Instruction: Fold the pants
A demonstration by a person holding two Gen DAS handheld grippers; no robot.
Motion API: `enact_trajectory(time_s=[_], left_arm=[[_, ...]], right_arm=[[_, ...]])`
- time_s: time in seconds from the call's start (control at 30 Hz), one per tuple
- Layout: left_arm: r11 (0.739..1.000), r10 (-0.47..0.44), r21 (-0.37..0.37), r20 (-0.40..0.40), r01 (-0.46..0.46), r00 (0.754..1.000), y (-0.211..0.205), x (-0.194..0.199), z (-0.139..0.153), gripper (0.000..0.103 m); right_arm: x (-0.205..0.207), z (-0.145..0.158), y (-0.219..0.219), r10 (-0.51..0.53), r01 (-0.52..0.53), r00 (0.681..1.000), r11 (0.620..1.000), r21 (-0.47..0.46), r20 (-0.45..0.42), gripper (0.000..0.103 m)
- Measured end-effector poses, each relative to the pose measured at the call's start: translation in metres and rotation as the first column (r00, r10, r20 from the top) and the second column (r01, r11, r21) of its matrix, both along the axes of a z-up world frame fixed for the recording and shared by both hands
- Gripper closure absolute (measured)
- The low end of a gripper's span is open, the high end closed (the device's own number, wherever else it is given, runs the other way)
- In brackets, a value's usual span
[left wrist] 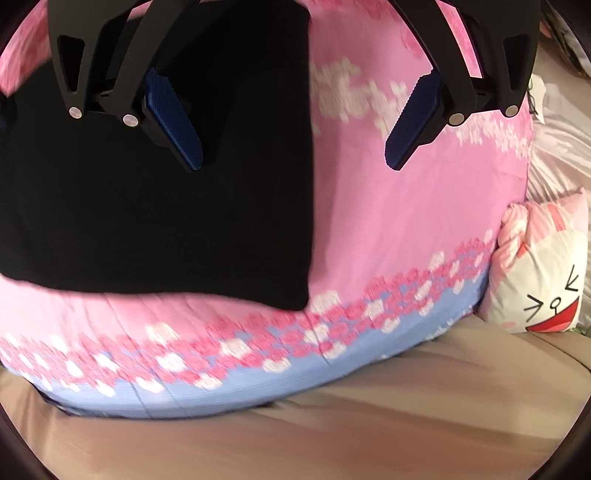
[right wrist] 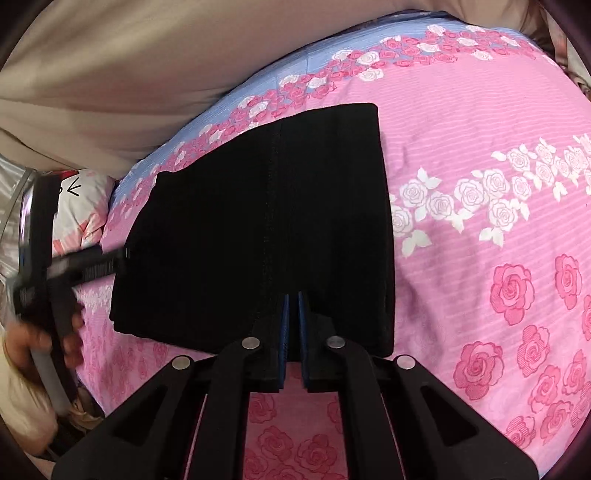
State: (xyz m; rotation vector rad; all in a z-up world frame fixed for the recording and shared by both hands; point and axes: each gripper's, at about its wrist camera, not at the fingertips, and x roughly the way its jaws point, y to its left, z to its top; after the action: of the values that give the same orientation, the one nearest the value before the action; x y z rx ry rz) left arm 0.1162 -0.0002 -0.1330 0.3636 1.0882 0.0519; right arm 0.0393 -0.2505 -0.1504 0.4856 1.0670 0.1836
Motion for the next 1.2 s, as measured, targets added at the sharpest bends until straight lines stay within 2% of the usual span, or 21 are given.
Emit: enact_trajectory(time_s=[0.03,0.1,0.17,0.2,0.23,0.33,0.4,0.43,0.5,0.6,0.67,0.7,0.73,0.77,0.8,0.83,0.93,1.03,1.07,1.13,1.2], left_arm=[[1.0,-0.009,-0.001,-0.013,0.009,1.0,-0.001,-0.01,-0.003,0.005],[1.0,-0.008,-0.005,-0.024,0.008,1.0,0.002,-0.025,-0.005,0.005],[1.0,0.0,-0.021,-0.043,-0.001,0.999,0.008,-0.039,-0.011,0.005],[1.0,0.001,-0.027,-0.057,-0.003,0.998,0.012,-0.044,-0.016,0.005],[1.0,0.002,-0.029,-0.064,-0.004,0.998,0.014,-0.047,-0.02,0.005],[0.999,-0.005,-0.05,-0.036,0.004,0.999,0.019,-0.056,-0.028,0.005],[0.999,-0.014,-0.051,-0.027,0.013,1.0,0.019,-0.057,-0.029,0.005],[0.998,-0.015,-0.054,-0.029,0.014,0.999,0.019,-0.056,-0.026,0.005],[0.997,-0.01,-0.073,-0.029,0.008,1.0,0.023,-0.057,-0.015,0.005],[0.996,0.008,-0.087,-0.037,-0.011,0.999,0.036,-0.06,-0.007,0.005],[0.993,0.03,-0.108,-0.081,-0.038,0.996,0.049,-0.063,-0.011,0.005],[0.99,0.037,-0.133,-0.089,-0.049,0.995,0.054,-0.065,-0.01,0.005],[0.988,0.045,-0.146,-0.099,-0.059,0.994,0.059,-0.066,-0.01,0.005],[0.987,0.047,-0.15,-0.102,-0.062,0.994,0.061,-0.068,-0.009,0.005],[0.986,0.045,-0.154,-0.108,-0.061,0.993,0.063,-0.069,-0.009,0.005],[0.987,0.04,-0.15,-0.112,-0.057,0.993,0.062,-0.07,-0.009,0.005],[0.993,0.011,-0.119,-0.108,-0.024,0.994,0.053,-0.072,-0.009,0.005],[0.995,-0.033,-0.096,-0.089,0.024,0.996,0.042,-0.072,-0.003,0.005],[0.994,-0.052,-0.099,-0.081,0.044,0.995,0.039,-0.071,0.001,0.005],[0.99,-0.095,-0.111,-0.064,0.088,0.993,0.026,-0.067,0.01,0.005],[0.981,-0.149,-0.137,-0.058,0.14,0.987,0.011,-0.062,0.016,0.005]], right_arm=[[0.0,0.007,0.001,-0.001,0.001,1.0,1.0,-0.005,0.0,0.095],[-0.002,0.016,0.005,0.023,-0.023,0.999,1.0,-0.014,0.03,0.095],[-0.003,0.003,0.011,0.062,-0.064,0.998,0.995,-0.076,-0.016,0.098],[-0.005,-0.006,0.01,0.07,-0.071,0.997,0.995,-0.068,-0.015,0.099],[-0.008,-0.009,0.007,0.059,-0.058,0.998,0.997,-0.044,0.009,0.099],[-0.005,-0.008,0.005,0.046,-0.046,0.999,0.998,-0.03,-0.011,0.099],[-0.006,0.004,0.005,0.039,-0.039,0.999,0.998,-0.039,-0.021,0.098],[-0.008,0.013,0.003,0.03,-0.03,1.0,0.999,-0.04,-0.005,0.095],[-0.016,0.024,-0.004,0.008,-0.007,1.0,0.998,-0.063,0.017,0.095],[-0.026,0.019,-0.018,-0.045,0.043,0.998,0.997,-0.06,-0.044,0.094],[-0.034,0.021,-0.024,-0.066,0.064,0.997,0.997,-0.045,-0.049,0.094],[-0.036,0.023,-0.025,-0.065,0.062,0.997,0.997,-0.055,-0.05,0.091],[-0.037,0.025,-0.022,-0.059,0.054,0.997,0.996,-0.072,-0.056,0.077],[-0.036,0.024,-0.02,-0.052,0.047,0.996,0.996,-0.081,-0.067,0.053],[-0.035,0.021,-0.017,-0.048,0.042,0.995,0.997,-0.071,-0.091,0.042],[-0.034,0.02,-0.015,-0.042,0.039,0.994,0.999,-0.031,-0.104,0.039],[-0.025,0.019,-0.013,-0.054,0.057,0.995,0.998,0.029,-0.084,0.04],[-0.008,0.014,-0.009,-0.066,0.065,0.994,0.998,-0.017,-0.089,0.068],[-0.005,0.017,-0.007,-0.052,0.051,0.995,0.999,-0.015,-0.083,0.08],[0.005,0.03,0.001,0.001,0.001,0.999,0.999,0.049,-0.044,0.088],[0.015,0.046,0.009,0.032,-0.032,0.999,0.99,0.135,0.0,0.089]])
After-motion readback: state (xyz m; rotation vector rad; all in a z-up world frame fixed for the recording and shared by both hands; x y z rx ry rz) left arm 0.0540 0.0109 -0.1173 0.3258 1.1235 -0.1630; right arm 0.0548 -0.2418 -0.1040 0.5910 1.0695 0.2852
